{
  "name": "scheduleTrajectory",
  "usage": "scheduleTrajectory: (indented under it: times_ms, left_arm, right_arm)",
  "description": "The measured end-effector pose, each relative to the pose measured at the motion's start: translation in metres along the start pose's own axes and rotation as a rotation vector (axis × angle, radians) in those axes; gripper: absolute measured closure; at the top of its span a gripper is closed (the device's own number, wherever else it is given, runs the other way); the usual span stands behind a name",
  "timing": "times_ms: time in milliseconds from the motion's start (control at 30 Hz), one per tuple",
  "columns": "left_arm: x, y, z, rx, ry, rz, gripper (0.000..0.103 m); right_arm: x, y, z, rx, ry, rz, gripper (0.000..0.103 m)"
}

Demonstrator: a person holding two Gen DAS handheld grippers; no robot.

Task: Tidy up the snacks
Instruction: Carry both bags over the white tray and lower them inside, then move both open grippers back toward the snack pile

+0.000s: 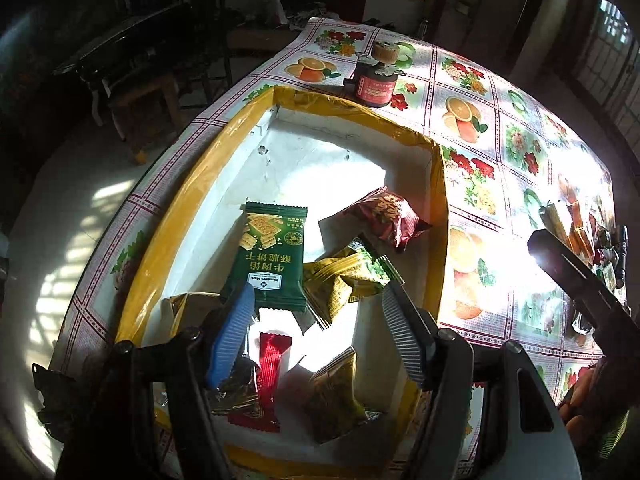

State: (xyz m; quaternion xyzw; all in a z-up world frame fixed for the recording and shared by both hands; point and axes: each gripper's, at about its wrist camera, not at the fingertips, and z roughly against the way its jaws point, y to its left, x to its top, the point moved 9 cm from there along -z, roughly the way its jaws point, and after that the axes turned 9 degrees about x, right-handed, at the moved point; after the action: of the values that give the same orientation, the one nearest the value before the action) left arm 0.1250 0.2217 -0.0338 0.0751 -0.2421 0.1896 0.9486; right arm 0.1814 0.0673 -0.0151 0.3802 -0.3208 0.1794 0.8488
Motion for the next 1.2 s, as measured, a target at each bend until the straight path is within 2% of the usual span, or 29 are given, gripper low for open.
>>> scheduleTrajectory:
  times_ms: [167, 300, 400, 633, 833, 1200]
  left_arm:
    - [-0.010, -0.053, 0.024, -0.072, -0.027, -0.074, 0.028]
    - [-0.025, -0.096, 0.033, -0.121, -0.017, -0.139, 0.025]
    - [-0.039, -0.128, 0.037, -0.145, -0.007, -0.194, 0.025]
    - [-0.067, -0.193, 0.044, -0.185, 0.023, -0.316, 0.024]
    - [-0.087, -0.222, 0.048, -0.179, 0.036, -0.390, 0.023]
    - [-0.097, -0.238, 0.047, -0.165, 0.053, -0.415, 0.023]
  right_arm:
    - [-0.027, -0.045, 0.062, -0.104, -0.034, -0.064, 0.046]
    - [-0.048, -0.082, 0.112, -0.196, -0.065, -0.124, 0.044]
    - [-0.062, -0.106, 0.144, -0.277, -0.090, -0.148, 0.041]
    - [-0.078, -0.156, 0.202, -0.391, -0.165, -0.245, 0.036]
    - [-0.079, -0.177, 0.224, -0.403, -0.220, -0.306, 0.035]
    - [-0.082, -0.183, 0.227, -0.393, -0.224, -0.328, 0.033]
